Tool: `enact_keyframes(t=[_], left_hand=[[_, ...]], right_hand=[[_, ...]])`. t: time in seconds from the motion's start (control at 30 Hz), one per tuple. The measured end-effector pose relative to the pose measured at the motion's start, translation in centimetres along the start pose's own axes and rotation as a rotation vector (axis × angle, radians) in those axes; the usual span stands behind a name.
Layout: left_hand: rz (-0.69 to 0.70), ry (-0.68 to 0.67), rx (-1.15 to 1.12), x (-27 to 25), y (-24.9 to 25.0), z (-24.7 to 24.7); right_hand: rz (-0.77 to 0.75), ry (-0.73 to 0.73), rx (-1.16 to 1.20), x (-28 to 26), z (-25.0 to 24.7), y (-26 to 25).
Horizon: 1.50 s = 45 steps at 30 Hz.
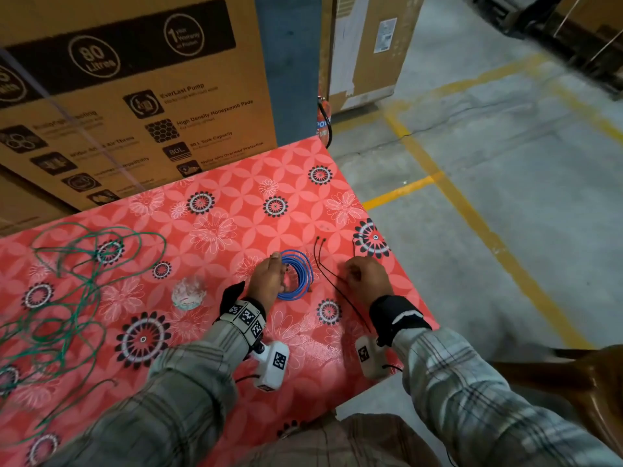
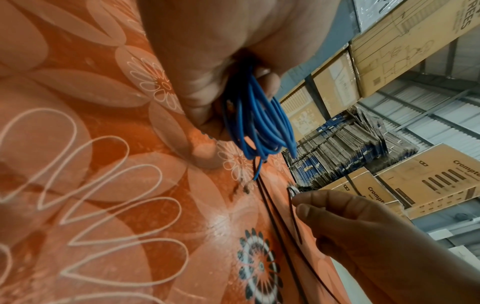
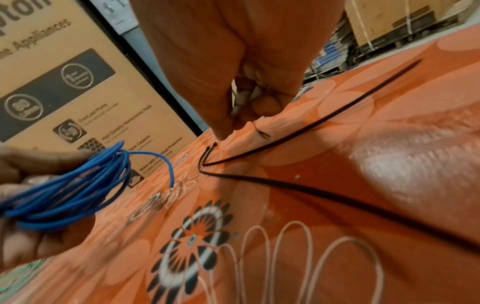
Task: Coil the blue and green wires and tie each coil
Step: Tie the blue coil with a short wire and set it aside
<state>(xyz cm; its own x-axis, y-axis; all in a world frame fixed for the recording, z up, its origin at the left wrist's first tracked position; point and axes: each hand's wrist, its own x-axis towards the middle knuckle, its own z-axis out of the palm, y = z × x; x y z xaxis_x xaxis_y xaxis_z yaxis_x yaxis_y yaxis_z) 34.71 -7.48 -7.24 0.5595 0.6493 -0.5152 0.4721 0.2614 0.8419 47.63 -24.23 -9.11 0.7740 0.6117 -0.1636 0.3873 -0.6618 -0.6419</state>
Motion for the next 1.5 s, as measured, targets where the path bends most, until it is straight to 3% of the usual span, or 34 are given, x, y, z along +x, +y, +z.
enact_keyframes(t=[0.67, 0.8, 0.97, 1.1, 1.3, 1.5], left_hand=[[0.004, 0.022, -0.018, -1.6, 0.4, -1.2], [-0.006, 0.064, -0.079, -1.5, 1.0, -1.6], [0.058, 0.114, -0.128, -1.2, 2.7, -3.2], [0.105, 0.091, -0.192, -0.8, 5.4, -5.8], [0.071, 0.158, -0.242, -1.7, 9.2, -12.0], [0.148, 0.238, -0.210, -3.4, 9.1, -17.5]], right_hand=[[-0.165, -0.139, -0.266, 1.8, 0.4, -3.9], [-0.150, 0.008, -0.193, 2.5, -0.4, -4.8], [-0.392, 0.175, -0.092, 2.4, -3.2, -9.1], [-0.582, 0.105, -0.051, 1.7, -4.5, -13.3], [-0.852, 0.091, -0.174, 0.1, -3.6, -18.1], [-0.934, 0.036, -0.260, -1.9, -1.0, -23.4]])
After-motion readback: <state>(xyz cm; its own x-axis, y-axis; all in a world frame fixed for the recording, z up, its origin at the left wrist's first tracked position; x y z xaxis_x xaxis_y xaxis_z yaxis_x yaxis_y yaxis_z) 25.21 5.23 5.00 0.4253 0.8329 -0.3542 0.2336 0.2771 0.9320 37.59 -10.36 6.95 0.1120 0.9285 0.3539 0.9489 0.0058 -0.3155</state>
